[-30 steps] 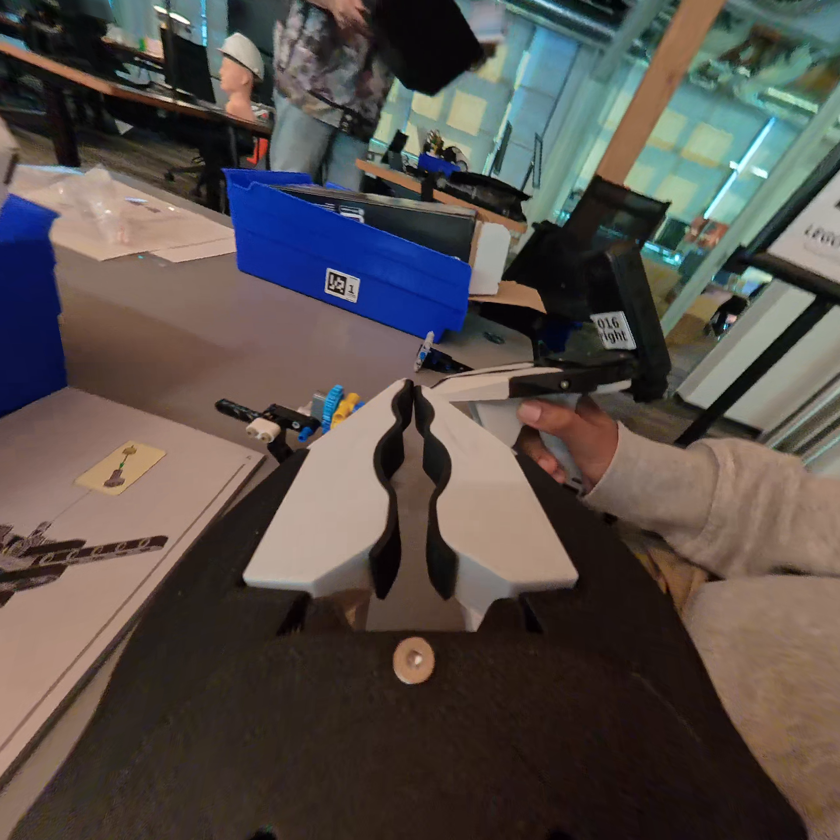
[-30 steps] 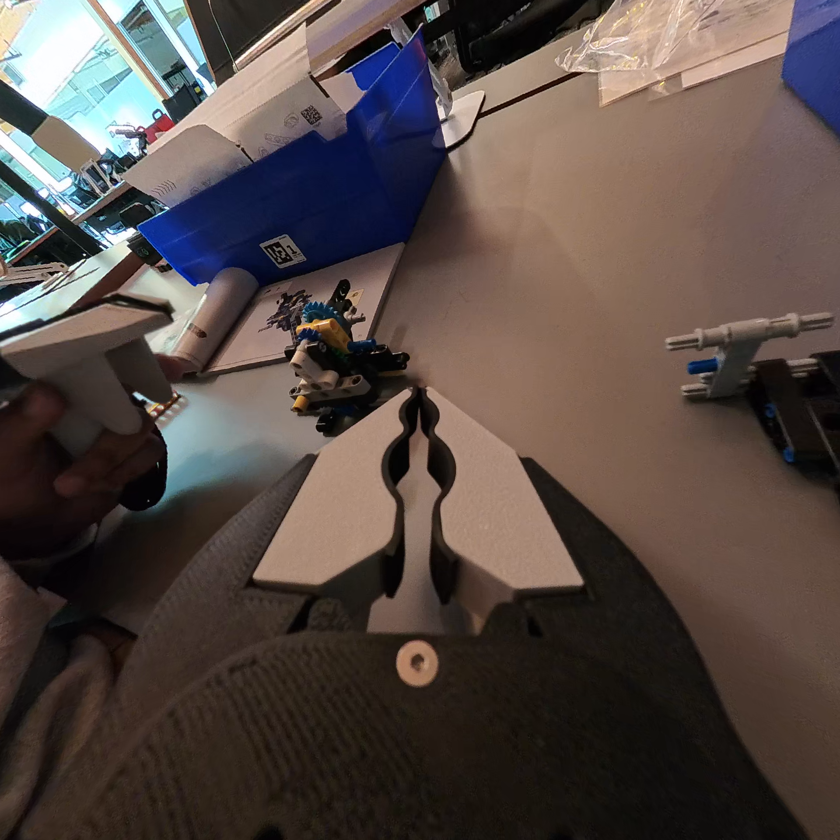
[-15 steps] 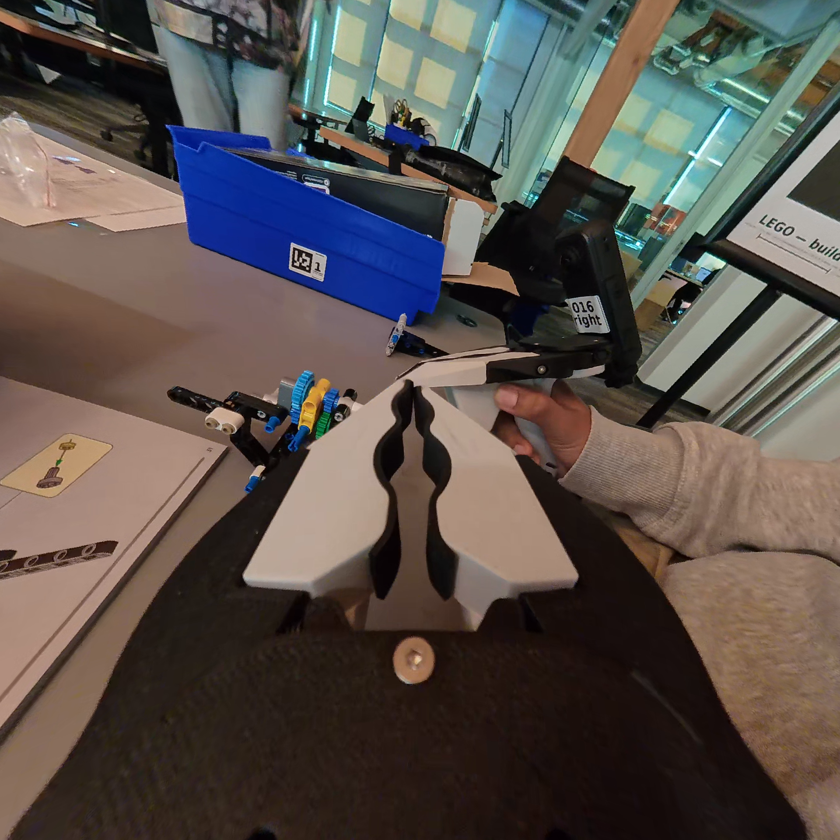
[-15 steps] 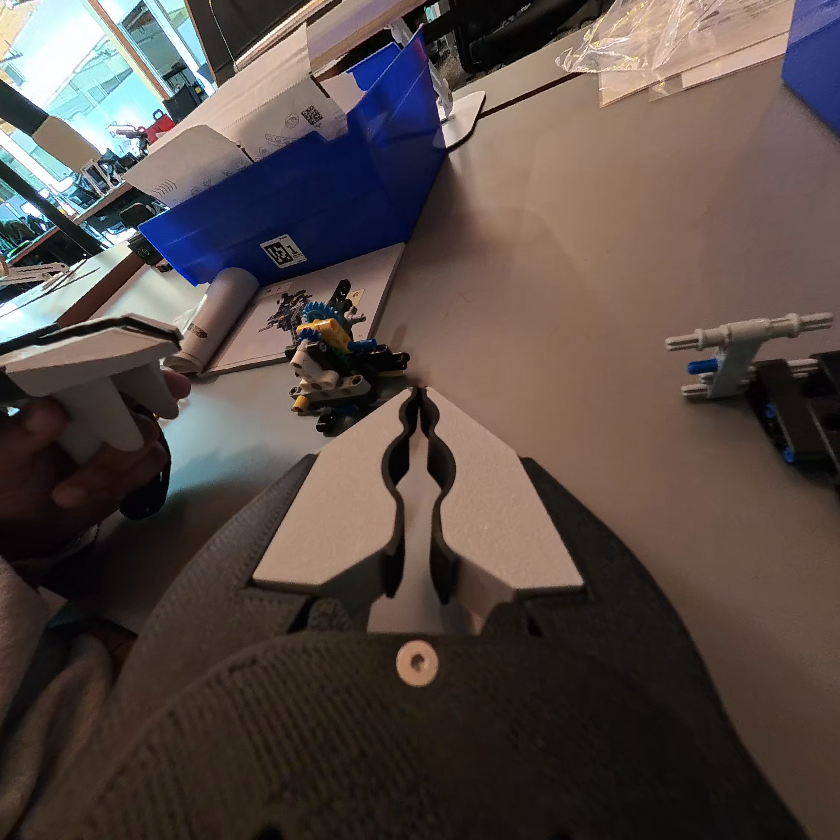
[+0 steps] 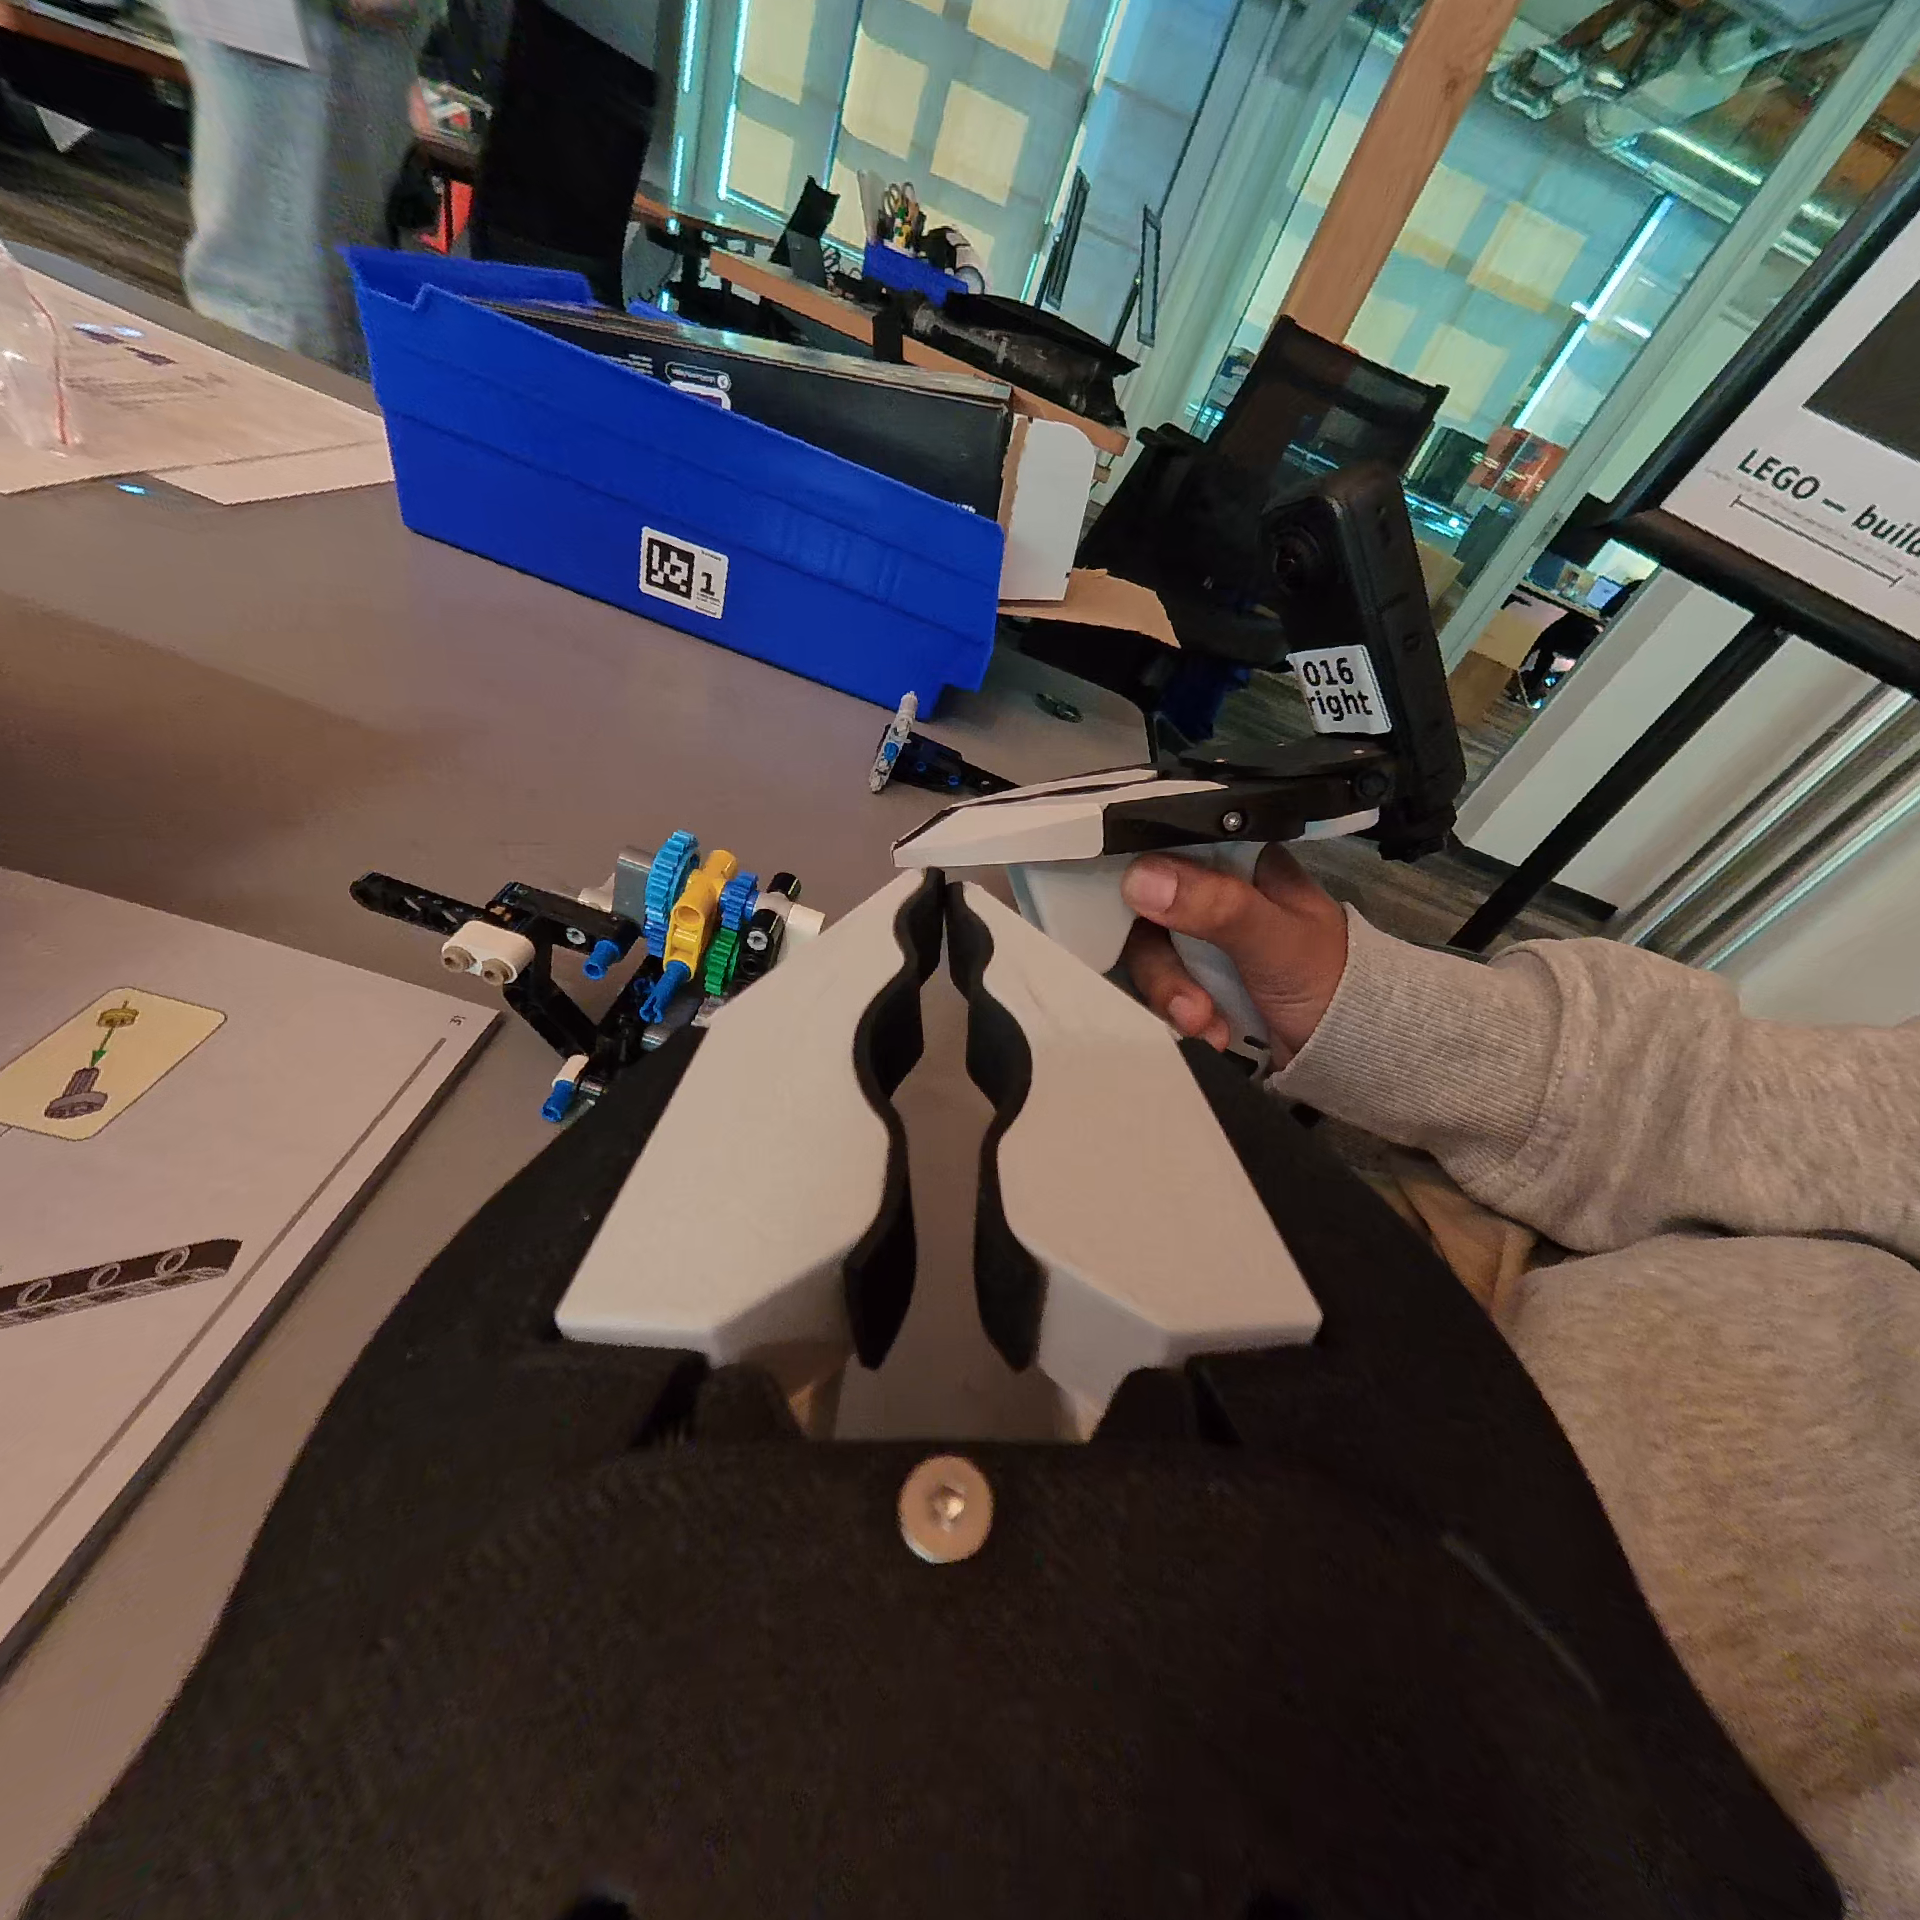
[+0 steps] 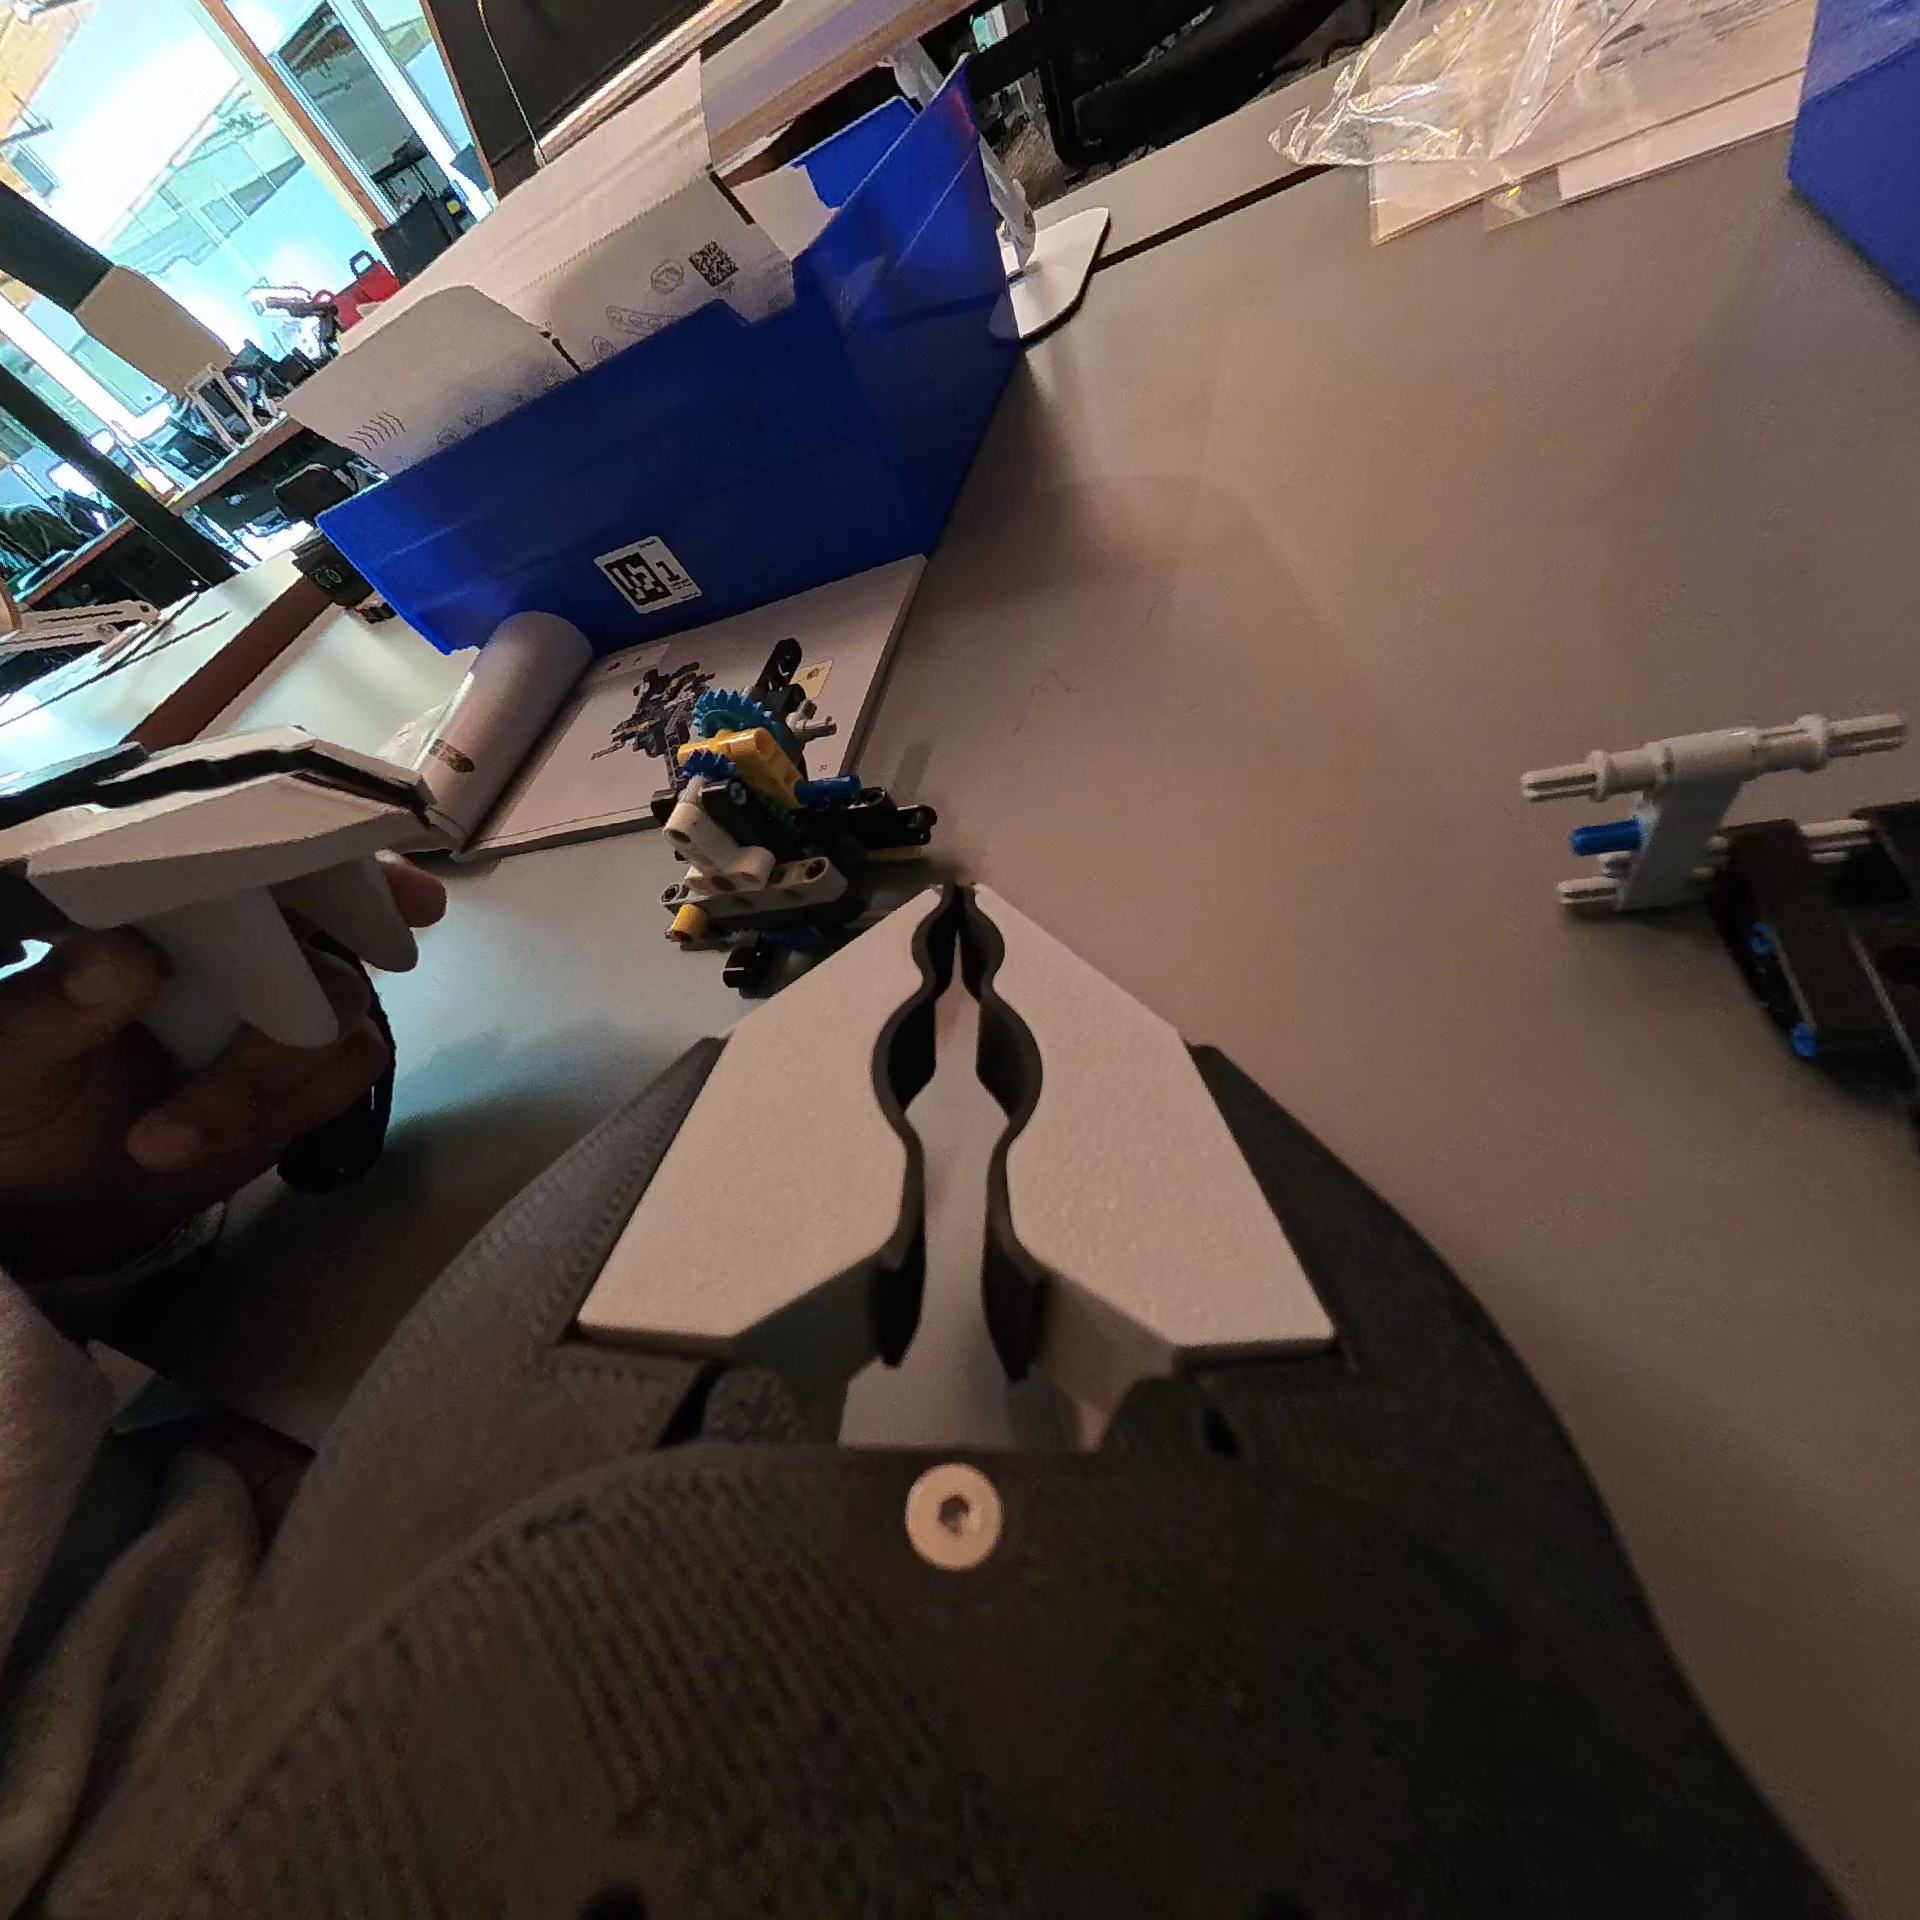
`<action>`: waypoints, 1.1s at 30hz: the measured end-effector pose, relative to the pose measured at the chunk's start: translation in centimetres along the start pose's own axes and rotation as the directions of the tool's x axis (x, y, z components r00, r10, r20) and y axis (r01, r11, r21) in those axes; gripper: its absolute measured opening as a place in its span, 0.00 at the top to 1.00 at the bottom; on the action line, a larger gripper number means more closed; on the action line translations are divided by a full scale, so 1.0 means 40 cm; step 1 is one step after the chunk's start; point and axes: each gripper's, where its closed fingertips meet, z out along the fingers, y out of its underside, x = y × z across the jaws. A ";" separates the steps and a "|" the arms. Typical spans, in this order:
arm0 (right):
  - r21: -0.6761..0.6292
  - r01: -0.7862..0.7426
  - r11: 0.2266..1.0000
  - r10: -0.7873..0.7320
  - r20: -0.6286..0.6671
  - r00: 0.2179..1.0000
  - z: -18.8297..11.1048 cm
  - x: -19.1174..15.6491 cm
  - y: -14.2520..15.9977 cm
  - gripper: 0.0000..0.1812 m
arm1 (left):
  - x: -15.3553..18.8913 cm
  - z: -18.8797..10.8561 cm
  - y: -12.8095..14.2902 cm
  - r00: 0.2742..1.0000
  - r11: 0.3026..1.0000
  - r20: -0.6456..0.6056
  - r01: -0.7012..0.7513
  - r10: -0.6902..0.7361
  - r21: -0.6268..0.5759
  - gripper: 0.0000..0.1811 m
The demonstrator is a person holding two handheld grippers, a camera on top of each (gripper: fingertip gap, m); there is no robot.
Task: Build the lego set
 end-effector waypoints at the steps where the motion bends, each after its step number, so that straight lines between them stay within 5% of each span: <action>1: 0.000 0.000 1.000 0.000 0.000 1.000 0.000 0.000 0.000 1.00 | 0.000 0.000 0.001 1.000 1.000 -0.001 0.001 -0.001 -0.002 1.00; 33: 0.001 0.000 1.000 0.000 0.000 1.000 0.001 0.001 0.000 1.00 | -0.006 0.003 0.005 0.999 0.999 0.002 0.032 -0.032 -0.007 1.00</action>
